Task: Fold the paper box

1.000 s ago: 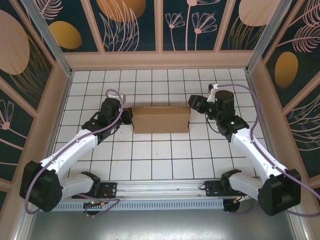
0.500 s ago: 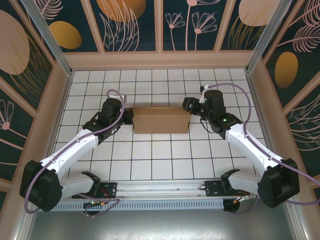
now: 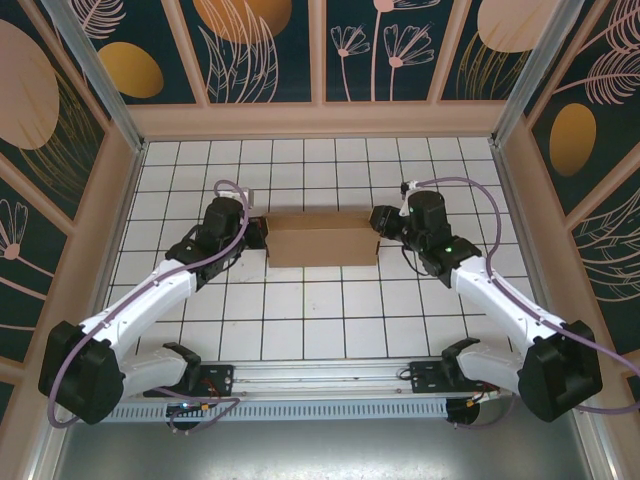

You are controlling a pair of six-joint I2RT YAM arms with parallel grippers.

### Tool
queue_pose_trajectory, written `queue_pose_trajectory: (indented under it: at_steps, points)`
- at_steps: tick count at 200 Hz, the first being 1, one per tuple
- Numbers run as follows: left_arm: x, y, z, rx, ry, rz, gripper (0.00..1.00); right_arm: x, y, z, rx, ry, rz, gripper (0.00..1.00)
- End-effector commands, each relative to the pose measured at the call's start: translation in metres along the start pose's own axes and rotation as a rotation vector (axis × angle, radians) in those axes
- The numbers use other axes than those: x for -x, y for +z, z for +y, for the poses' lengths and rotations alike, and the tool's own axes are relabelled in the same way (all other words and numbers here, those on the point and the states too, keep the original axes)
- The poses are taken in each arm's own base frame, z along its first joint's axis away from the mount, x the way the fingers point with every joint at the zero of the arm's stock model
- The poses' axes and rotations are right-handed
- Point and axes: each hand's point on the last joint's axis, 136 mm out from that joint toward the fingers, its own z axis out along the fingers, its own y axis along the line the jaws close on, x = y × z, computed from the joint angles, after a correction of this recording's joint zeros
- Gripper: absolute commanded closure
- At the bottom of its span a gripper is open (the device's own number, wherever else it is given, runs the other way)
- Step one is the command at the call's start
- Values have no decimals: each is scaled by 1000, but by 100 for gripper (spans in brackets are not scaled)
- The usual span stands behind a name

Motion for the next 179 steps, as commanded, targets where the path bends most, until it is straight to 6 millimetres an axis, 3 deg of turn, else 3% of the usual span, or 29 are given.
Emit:
queue_pose_trajectory:
  at_steps: [1,17,55,77,179]
  points:
    - [-68,3,31,98,-7,235,100,-25,3,-19,-54,-17,57,74]
    - [-67,1,26,76,-17,233,97,-27,2,-22,-62,-21,58,74]
    - [-61,-9,6,-24,-88,221,68,-26,3,-23,-80,-6,52,74]
    - [-53,-18,-1,-57,-109,199,59,-20,1,-19,-79,2,30,73]
    - [-34,-33,-21,-118,-116,189,52,5,2,-9,-131,64,-31,72]
